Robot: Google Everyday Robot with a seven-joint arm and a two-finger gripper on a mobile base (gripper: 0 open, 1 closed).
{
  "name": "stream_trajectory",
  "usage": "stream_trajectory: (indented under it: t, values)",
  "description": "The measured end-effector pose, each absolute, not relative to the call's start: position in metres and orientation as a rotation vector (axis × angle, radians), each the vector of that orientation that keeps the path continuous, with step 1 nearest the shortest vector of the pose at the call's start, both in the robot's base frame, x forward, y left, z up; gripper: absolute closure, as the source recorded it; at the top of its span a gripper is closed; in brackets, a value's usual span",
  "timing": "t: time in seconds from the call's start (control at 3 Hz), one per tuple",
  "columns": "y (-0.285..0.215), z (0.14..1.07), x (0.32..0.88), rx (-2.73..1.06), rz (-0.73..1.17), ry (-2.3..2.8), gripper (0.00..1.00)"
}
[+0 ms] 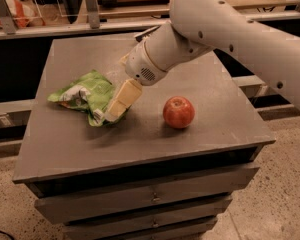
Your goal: Pick green rice chip bag
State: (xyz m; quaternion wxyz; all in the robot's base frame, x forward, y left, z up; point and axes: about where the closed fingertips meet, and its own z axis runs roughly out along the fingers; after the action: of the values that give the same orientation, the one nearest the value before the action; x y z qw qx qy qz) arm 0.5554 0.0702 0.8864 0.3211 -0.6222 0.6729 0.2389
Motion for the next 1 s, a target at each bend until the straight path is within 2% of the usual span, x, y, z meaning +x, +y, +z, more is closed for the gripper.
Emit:
stream_trajectory:
  t: [0.33,0.67,1.0]
  values:
    - [0.083,0.867,0.56,-1.658,0.663,1.766,0.0]
    - [0.092,0.855,0.561,-1.676,0.709,1.747,0.16]
    - [0.096,0.848,0.561,-1.69,0.741,1.725,0.4]
